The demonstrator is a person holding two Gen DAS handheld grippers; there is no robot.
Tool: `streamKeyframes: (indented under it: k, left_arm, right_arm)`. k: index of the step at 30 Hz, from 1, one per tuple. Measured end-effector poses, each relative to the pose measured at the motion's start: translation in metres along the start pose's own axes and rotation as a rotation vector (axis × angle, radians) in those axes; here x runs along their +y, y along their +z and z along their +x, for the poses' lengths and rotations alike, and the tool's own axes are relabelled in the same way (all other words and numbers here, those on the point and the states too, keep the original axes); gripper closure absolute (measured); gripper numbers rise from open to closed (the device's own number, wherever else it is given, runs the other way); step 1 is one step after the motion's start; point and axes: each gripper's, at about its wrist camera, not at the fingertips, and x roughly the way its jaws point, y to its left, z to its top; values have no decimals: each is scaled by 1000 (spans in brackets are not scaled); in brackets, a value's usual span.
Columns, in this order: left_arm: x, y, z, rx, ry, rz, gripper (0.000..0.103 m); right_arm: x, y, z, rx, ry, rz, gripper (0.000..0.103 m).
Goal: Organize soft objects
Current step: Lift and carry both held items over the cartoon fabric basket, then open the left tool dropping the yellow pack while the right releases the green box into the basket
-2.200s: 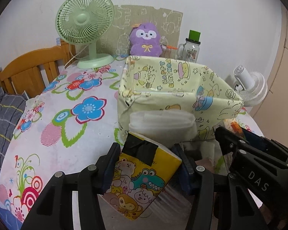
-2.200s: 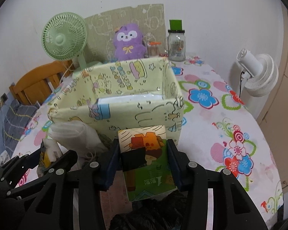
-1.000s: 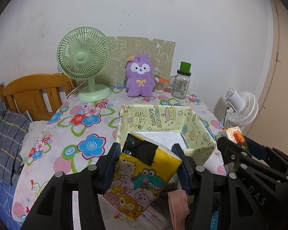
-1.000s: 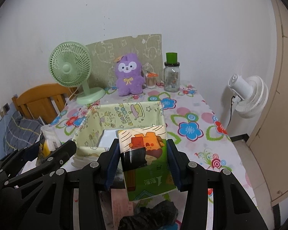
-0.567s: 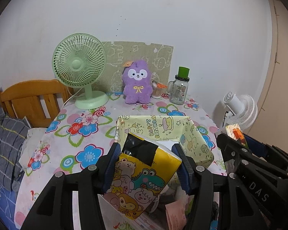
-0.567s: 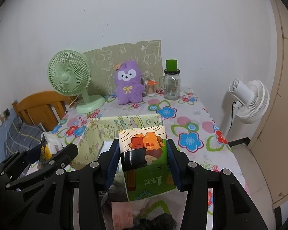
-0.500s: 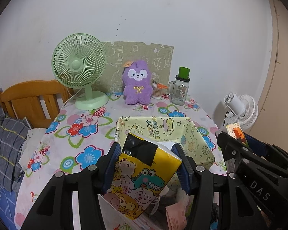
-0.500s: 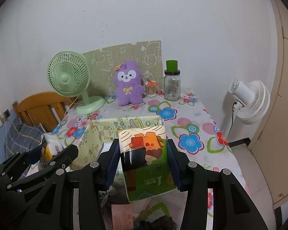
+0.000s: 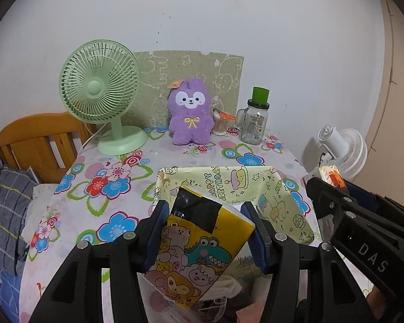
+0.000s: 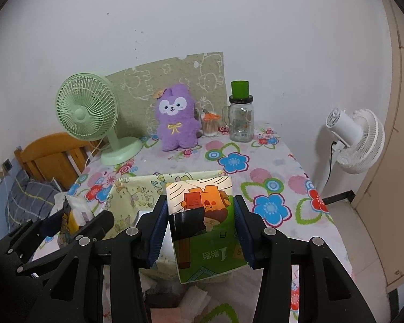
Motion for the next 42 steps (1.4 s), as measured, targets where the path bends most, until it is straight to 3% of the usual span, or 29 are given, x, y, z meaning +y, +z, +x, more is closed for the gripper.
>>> streamKeyframes:
  k: [31, 38, 42]
  left_arm:
    - [5, 14, 73, 78, -11, -16, 46]
    - [8, 11, 90, 109, 17, -38, 42]
    - [7, 9, 95, 125, 28, -36, 29]
  right_arm:
    - [15, 17, 76, 51, 54, -29, 52]
    - [15, 16, 92, 79, 55, -32, 52]
    - [14, 15, 101, 100, 59, -26, 52]
